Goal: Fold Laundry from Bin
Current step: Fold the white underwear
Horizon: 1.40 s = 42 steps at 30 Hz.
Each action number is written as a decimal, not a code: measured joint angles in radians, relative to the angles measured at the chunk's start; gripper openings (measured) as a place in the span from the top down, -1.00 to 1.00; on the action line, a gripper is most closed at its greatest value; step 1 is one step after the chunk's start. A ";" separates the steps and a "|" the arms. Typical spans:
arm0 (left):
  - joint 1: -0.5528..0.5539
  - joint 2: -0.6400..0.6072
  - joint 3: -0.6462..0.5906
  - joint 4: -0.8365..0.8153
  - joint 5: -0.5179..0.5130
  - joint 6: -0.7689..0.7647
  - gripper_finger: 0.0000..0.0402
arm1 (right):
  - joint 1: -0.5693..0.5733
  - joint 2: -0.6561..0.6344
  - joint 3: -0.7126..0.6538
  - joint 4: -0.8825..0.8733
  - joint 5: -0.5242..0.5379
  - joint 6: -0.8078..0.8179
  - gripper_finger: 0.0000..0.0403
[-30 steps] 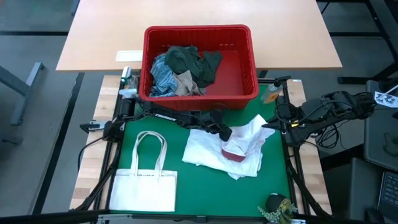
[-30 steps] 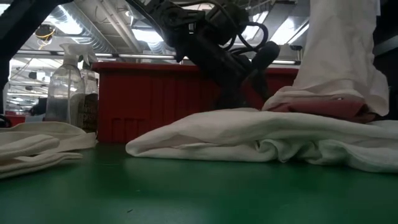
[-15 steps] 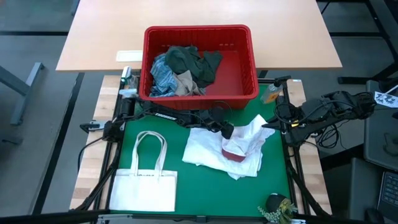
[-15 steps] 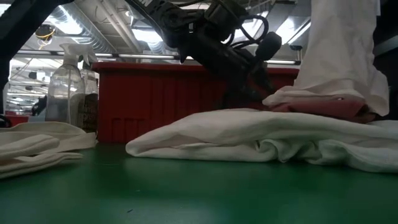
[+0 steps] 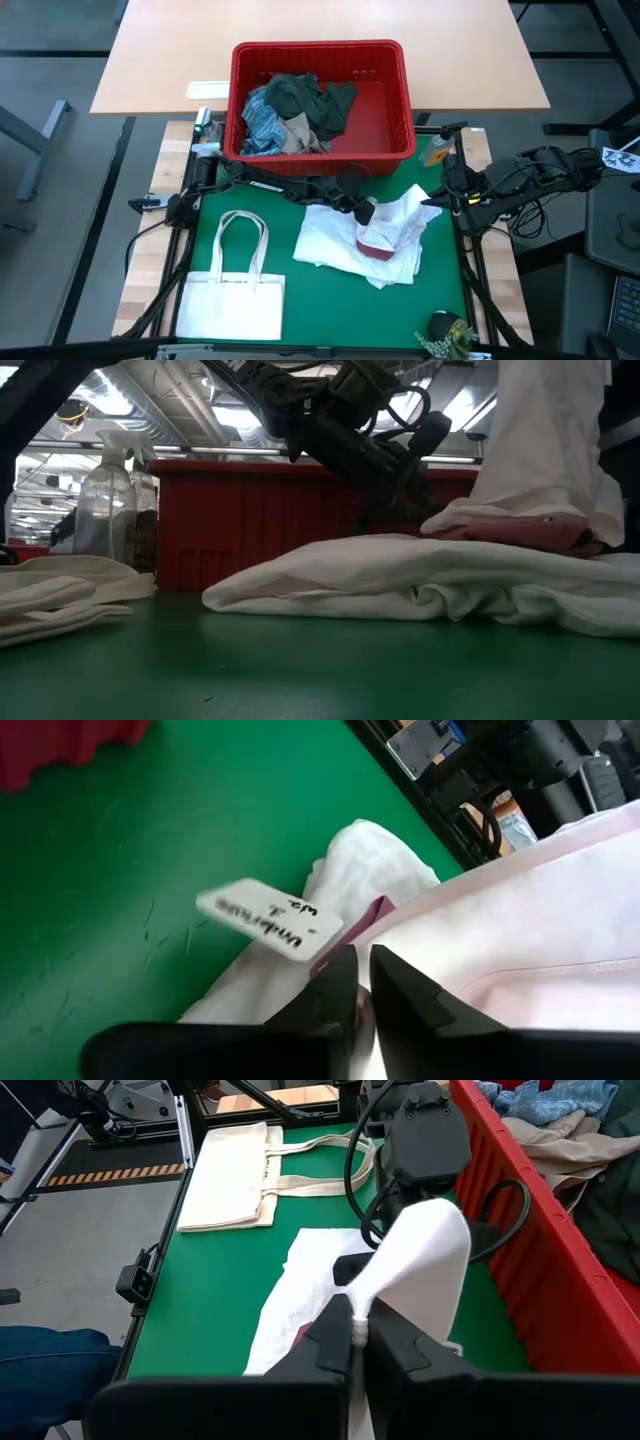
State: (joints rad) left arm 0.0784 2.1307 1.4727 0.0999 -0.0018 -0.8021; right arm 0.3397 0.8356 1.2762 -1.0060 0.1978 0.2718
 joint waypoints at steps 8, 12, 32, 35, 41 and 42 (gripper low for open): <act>0.000 0.000 0.000 -0.002 0.001 0.034 0.99 | 0.000 0.000 0.000 0.000 -0.001 0.011 0.93; 0.000 -0.004 0.000 -0.001 0.004 0.073 0.99 | 0.000 0.000 0.000 0.009 -0.001 0.012 0.93; -0.122 -0.232 0.001 -0.133 0.077 0.161 1.00 | 0.001 0.037 0.000 0.146 -0.102 0.087 0.97; -0.162 -0.268 0.001 -0.187 0.033 0.161 1.00 | 0.026 0.067 0.001 0.146 -0.119 0.118 0.95; -0.261 -0.321 0.003 -0.251 -0.076 0.158 1.00 | 0.193 0.138 0.001 0.200 -0.045 0.177 0.97; -0.279 -0.326 0.002 -0.269 -0.091 0.157 1.00 | 0.227 0.149 0.001 0.213 -0.017 0.183 0.97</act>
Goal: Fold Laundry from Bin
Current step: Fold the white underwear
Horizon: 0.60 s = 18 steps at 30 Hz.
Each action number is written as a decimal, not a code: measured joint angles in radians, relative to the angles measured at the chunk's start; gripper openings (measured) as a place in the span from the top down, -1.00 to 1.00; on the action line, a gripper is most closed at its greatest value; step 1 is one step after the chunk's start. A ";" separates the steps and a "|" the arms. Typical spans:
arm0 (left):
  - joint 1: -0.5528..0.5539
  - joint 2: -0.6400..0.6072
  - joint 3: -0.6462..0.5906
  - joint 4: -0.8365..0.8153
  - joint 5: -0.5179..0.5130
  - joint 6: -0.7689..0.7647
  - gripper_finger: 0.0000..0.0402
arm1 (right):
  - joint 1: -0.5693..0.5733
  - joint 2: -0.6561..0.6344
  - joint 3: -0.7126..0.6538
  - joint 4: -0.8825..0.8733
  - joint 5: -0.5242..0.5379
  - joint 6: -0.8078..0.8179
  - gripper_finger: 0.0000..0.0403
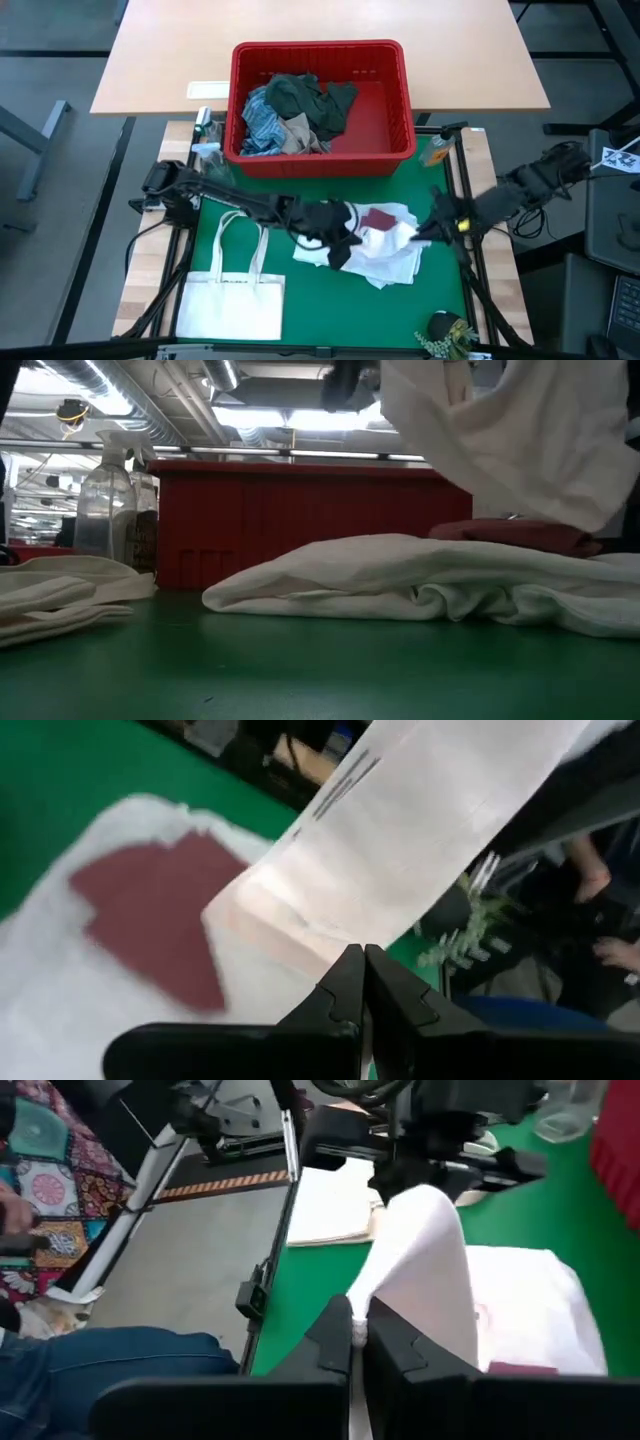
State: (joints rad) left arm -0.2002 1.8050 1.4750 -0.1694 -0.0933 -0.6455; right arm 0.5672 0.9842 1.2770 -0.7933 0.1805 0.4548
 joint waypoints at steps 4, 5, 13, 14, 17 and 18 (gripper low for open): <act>-0.063 -0.002 -0.001 -0.022 -0.054 -0.037 1.00 | 0.131 0.060 0.000 0.063 0.142 0.071 0.96; -0.079 -0.001 -0.001 -0.025 -0.061 -0.041 1.00 | 0.154 0.076 0.000 0.078 0.173 0.096 0.95; -0.214 -0.002 -0.001 -0.057 -0.125 -0.054 1.00 | 0.315 0.239 0.000 0.241 0.341 0.220 0.97; -0.230 -0.002 -0.001 -0.076 -0.147 -0.054 1.00 | 0.330 0.262 0.000 0.240 0.365 0.236 0.96; -0.271 -0.002 -0.002 -0.155 -0.231 -0.058 1.00 | 0.360 0.321 0.000 0.200 0.410 0.310 0.95; -0.281 -0.002 -0.002 -0.177 -0.270 -0.058 1.00 | 0.366 0.336 0.000 0.174 0.423 0.336 0.95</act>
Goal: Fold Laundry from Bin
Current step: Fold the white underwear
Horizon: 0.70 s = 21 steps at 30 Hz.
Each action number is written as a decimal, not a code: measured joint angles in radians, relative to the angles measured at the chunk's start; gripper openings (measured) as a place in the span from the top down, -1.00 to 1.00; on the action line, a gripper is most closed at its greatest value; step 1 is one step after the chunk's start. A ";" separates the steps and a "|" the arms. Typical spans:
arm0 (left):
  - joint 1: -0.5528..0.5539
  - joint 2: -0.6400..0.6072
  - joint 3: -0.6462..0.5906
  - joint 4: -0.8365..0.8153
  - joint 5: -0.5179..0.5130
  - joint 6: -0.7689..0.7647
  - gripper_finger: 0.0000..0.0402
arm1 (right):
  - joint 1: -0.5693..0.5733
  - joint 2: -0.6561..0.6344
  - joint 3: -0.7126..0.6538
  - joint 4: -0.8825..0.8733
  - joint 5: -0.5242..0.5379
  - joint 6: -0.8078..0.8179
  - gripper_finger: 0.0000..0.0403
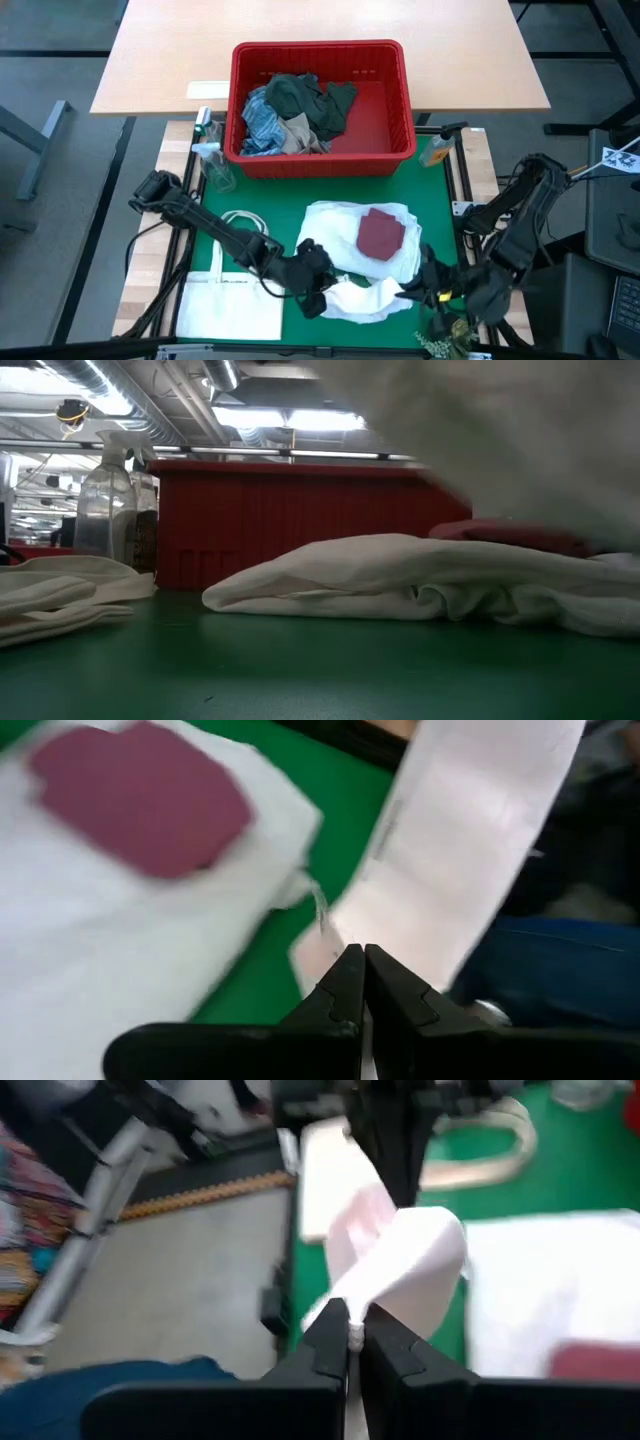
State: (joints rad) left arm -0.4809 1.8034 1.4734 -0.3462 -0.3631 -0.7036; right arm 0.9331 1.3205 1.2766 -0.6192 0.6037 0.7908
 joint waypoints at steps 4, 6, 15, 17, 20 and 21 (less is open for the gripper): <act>-0.014 0.000 0.000 -0.055 -0.137 -0.001 1.00 | 0.003 0.043 0.000 -0.147 0.052 0.126 0.96; -0.009 0.005 0.000 -0.072 -0.175 0.000 1.00 | 0.002 0.054 0.000 -0.245 0.069 0.202 0.95; 0.064 0.034 -0.001 -0.137 -0.290 0.010 1.00 | 0.001 0.086 0.000 -0.662 0.128 0.513 0.95; 0.080 0.037 -0.001 -0.164 -0.312 0.018 1.00 | 0.000 0.090 -0.007 -0.710 0.151 0.559 0.95; 0.111 0.046 -0.001 -0.174 -0.330 0.033 1.00 | -0.006 0.091 -0.043 -0.744 0.202 0.575 0.94; 0.119 0.048 -0.001 -0.184 -0.340 0.034 1.00 | -0.011 0.091 -0.059 -0.748 0.209 0.575 0.94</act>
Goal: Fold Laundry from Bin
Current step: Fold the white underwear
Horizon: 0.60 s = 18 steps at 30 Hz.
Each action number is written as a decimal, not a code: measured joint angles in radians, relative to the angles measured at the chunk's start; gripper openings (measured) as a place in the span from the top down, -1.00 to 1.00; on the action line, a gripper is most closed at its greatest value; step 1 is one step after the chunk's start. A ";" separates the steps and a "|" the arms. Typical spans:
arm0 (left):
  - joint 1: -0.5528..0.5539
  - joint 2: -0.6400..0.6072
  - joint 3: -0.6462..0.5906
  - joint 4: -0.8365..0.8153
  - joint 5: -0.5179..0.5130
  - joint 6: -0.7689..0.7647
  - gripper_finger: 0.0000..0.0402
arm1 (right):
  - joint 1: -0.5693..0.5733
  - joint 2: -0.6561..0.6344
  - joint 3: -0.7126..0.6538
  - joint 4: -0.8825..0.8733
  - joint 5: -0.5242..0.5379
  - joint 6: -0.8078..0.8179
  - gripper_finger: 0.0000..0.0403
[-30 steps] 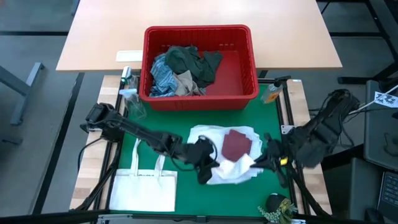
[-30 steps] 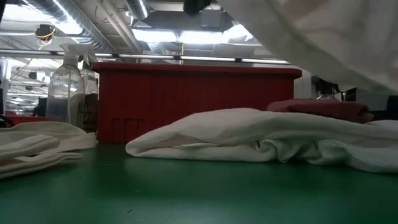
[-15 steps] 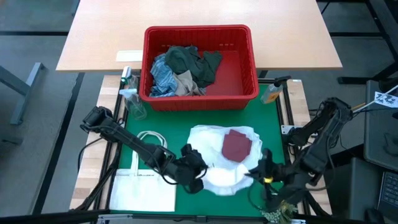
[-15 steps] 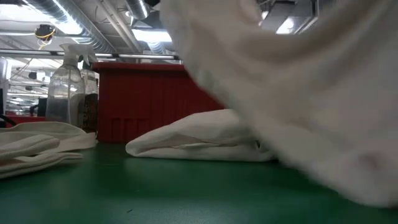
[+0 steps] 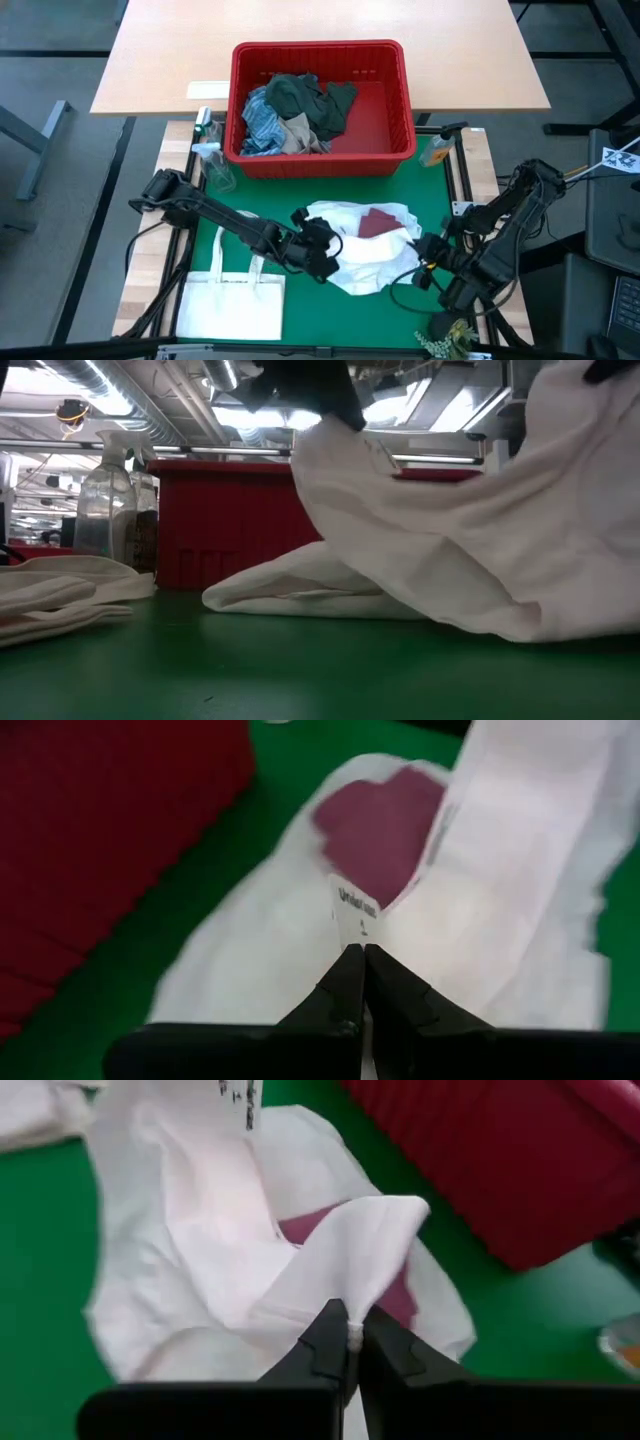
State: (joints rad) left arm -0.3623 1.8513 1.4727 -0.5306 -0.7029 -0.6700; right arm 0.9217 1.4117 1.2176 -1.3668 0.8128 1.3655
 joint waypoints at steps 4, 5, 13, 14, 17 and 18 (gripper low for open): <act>0.029 0.007 0.000 -0.037 -0.027 0.001 1.00 | -0.036 0.000 -0.079 0.003 0.000 0.003 0.94; 0.033 0.009 0.000 -0.053 -0.036 0.000 1.00 | -0.045 0.000 -0.099 0.003 0.000 0.016 0.94; 0.048 0.031 0.000 -0.135 -0.057 -0.063 1.00 | -0.114 0.000 -0.211 0.008 -0.088 0.121 0.93; 0.043 0.033 0.000 -0.151 -0.060 -0.074 1.00 | -0.114 0.000 -0.215 0.010 -0.121 0.134 0.93; 0.026 0.037 0.000 -0.173 -0.080 -0.088 1.00 | -0.107 0.000 -0.215 0.020 -0.174 0.152 0.93; 0.018 0.038 0.000 -0.177 -0.100 -0.089 1.00 | -0.095 0.000 -0.215 0.026 -0.172 0.153 0.93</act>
State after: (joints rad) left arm -0.3447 1.8892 1.4727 -0.7073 -0.8031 -0.7589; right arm 0.8264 1.4120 1.0023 -1.3404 0.6406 1.5181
